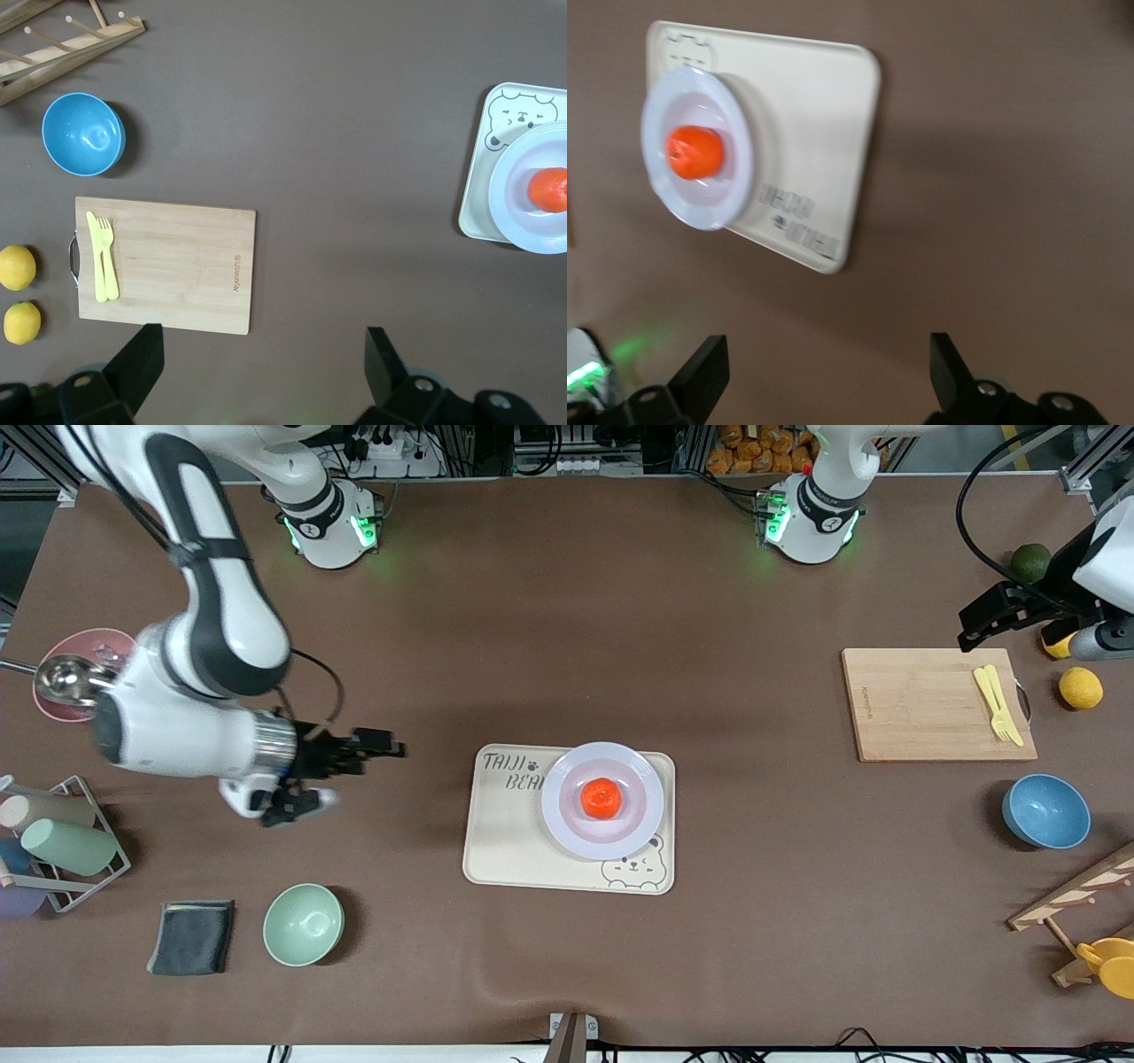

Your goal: Place orange and plate with both arms

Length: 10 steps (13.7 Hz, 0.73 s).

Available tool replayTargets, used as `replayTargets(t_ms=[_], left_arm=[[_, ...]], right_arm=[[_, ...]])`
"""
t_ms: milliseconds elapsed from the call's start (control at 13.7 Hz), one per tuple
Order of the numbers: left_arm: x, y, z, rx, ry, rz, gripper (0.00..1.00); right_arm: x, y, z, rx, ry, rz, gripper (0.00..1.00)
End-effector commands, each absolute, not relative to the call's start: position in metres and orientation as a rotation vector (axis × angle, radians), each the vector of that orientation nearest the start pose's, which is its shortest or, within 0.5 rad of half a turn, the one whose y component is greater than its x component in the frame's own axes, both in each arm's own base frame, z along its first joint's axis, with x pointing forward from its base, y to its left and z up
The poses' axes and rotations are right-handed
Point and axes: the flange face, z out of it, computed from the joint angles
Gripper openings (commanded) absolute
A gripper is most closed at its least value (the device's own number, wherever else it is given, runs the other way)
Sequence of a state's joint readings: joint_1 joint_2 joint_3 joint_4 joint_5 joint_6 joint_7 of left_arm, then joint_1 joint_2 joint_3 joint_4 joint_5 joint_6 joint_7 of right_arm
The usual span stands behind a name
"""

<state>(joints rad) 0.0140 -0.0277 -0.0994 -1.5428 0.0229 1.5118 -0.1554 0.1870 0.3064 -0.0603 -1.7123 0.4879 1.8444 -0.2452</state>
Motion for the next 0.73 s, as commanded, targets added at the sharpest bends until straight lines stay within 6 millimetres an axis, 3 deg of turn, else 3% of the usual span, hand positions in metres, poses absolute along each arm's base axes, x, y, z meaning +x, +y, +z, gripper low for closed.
replayTargets(t_ms=[0,146,365,511,657], left_arm=[[0.535,-0.040,0.651,-3.107,-0.120,-0.006,1.00],[0.539,-0.041,0.646,-3.107,-0.120,0.008,1.00],[0.542,-0.042,0.644,-3.109,-0.119,0.009,1.00],[0.544,-0.043,0.643,-3.110,-0.117,-0.003,1.00],[0.544,-0.043,0.643,-3.109,-0.114,-0.006,1.00]], right_arm=[[0.583,0.070,0.485,-2.847,-0.364,0.137,1.00],[0.565,0.035,0.533,-2.951,-0.368,0.075,1.00],[0.546,-0.002,0.586,-3.043,-0.318,0.020,1.00],[0.542,-0.021,0.621,-3.119,-0.262,0.015,1.00],[0.530,-0.024,0.642,-3.127,-0.052,0.097,1.00]])
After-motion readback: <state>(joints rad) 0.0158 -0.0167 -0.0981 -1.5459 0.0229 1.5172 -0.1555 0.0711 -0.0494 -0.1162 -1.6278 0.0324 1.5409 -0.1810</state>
